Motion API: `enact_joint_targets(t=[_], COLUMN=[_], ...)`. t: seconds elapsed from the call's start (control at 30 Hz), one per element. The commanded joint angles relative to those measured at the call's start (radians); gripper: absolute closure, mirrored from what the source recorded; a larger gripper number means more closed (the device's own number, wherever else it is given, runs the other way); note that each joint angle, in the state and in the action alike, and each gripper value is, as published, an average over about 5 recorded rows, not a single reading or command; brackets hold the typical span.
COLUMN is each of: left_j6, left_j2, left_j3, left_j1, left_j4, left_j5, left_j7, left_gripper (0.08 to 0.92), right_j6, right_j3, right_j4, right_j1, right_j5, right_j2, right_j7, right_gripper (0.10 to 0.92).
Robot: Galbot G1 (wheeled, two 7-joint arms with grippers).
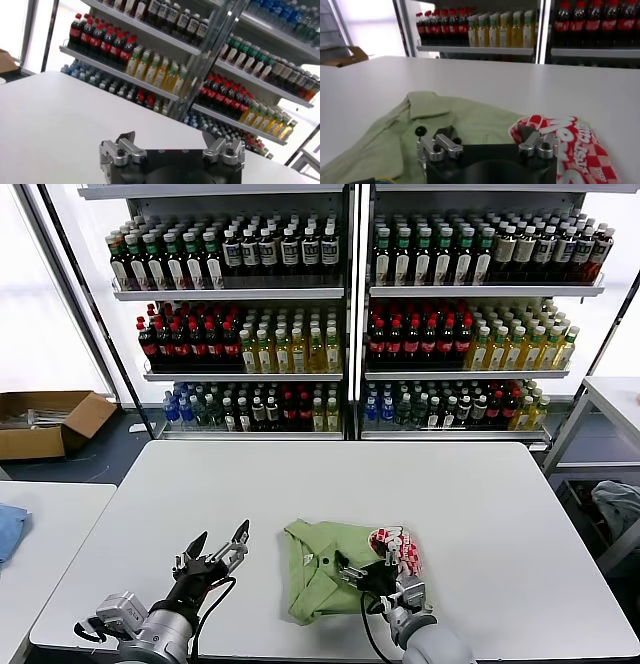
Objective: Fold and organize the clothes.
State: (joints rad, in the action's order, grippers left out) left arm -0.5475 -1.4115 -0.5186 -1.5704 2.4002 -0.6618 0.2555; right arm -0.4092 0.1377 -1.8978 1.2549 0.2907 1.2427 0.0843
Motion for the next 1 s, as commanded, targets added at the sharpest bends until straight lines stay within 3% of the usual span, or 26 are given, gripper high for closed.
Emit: enact_joint_targets(t=[0.03,0.23,0.6,0.8,1.0], left_j6=[-0.002,0.002,0.061,0.256,0.461], left_j2=[-0.001,0.007,0.023,0.029,0.007], left_j3=[-0.001,-0.033,-0.165,-0.259,-0.322], left_j1=[0.003,0.013,0.009,-0.047,-0.132], left_j4=[-0.002,-0.004,-0.021,-0.069,-0.082], left_j5=[-0.001,0.000,0.032,0.222,0.295], left_j7=[0.001,-0.022,-0.191,-0.350,-0.399], left_gripper=[0.177,0.177,0.177,0.177,0.177], right_j6=[-0.072,0.046,0.095,0.186,0.338], right_j3=[-0.004,0.194,0.561,0.660,0.742], right_j4=[-0.154,-0.322,-0.372,-0.320,-0.254], right_j1=[-0.043,0.043,0.240,0.330,0.414], right_j5=[0.054,0.070,0.114,0.078,0.057], right_j2=[-0.023,-0.080,-0.028,0.035,0.104], right_j7=[0.038,-0.025,-0.133,-0.260,-0.363], right_gripper=[0.203,0.203,0.203,0.203,0.203])
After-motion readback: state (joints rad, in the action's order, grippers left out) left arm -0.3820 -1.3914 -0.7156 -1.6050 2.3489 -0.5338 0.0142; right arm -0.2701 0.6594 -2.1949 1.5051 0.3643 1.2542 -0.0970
